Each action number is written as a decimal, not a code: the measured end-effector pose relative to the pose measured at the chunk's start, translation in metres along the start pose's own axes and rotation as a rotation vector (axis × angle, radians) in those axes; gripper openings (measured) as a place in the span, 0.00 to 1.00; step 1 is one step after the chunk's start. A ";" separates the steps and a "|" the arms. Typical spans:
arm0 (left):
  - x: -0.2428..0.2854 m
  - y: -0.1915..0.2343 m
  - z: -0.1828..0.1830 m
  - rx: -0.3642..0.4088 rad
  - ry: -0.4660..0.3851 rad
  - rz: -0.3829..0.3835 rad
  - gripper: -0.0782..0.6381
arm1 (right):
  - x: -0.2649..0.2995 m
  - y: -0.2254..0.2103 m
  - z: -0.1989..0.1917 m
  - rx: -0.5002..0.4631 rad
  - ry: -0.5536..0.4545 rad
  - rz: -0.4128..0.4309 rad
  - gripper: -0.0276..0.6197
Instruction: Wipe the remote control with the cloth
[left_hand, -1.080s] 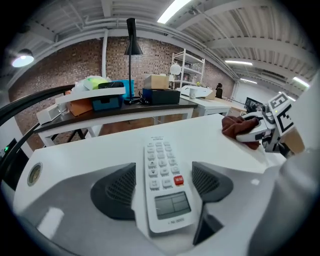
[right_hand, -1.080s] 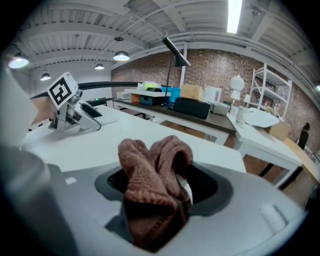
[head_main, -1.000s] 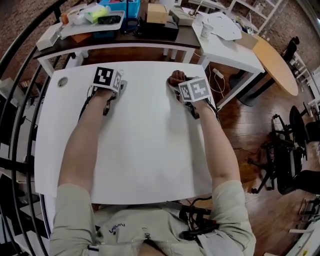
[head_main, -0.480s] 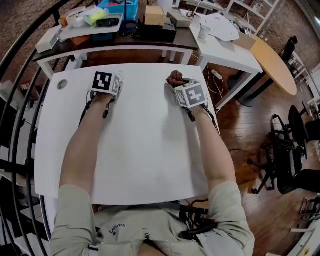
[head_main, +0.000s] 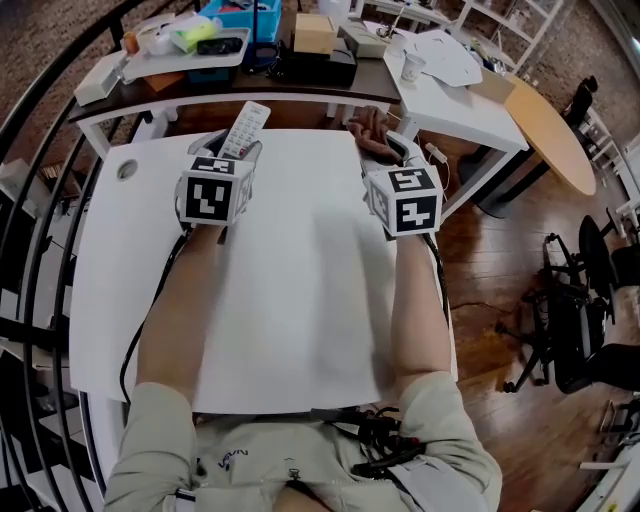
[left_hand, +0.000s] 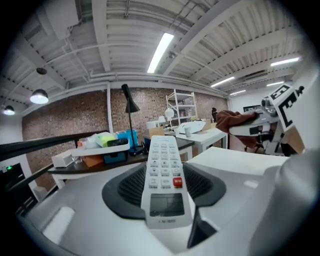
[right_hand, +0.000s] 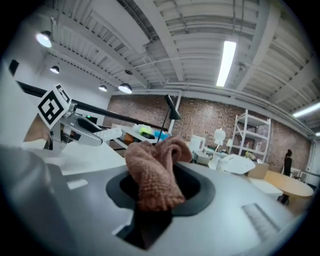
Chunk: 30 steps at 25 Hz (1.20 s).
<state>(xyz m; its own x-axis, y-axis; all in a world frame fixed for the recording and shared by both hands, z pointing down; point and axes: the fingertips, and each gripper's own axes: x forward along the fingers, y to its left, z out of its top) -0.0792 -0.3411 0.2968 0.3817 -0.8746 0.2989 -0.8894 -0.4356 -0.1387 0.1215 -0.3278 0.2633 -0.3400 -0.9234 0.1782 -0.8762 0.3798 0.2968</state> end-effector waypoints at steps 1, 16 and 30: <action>-0.007 -0.005 0.006 0.027 -0.025 0.006 0.45 | -0.006 -0.002 0.011 -0.006 -0.033 -0.017 0.23; -0.106 -0.064 0.067 0.295 -0.370 0.113 0.45 | -0.097 0.063 0.125 -0.412 -0.338 -0.057 0.23; -0.108 -0.072 0.079 0.386 -0.393 0.082 0.45 | -0.076 0.124 0.115 -0.638 -0.215 0.025 0.22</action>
<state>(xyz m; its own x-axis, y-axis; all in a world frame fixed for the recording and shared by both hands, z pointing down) -0.0364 -0.2324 0.2002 0.4457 -0.8905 -0.0916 -0.7915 -0.3442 -0.5050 -0.0004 -0.2173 0.1787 -0.4761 -0.8792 0.0207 -0.5160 0.2983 0.8030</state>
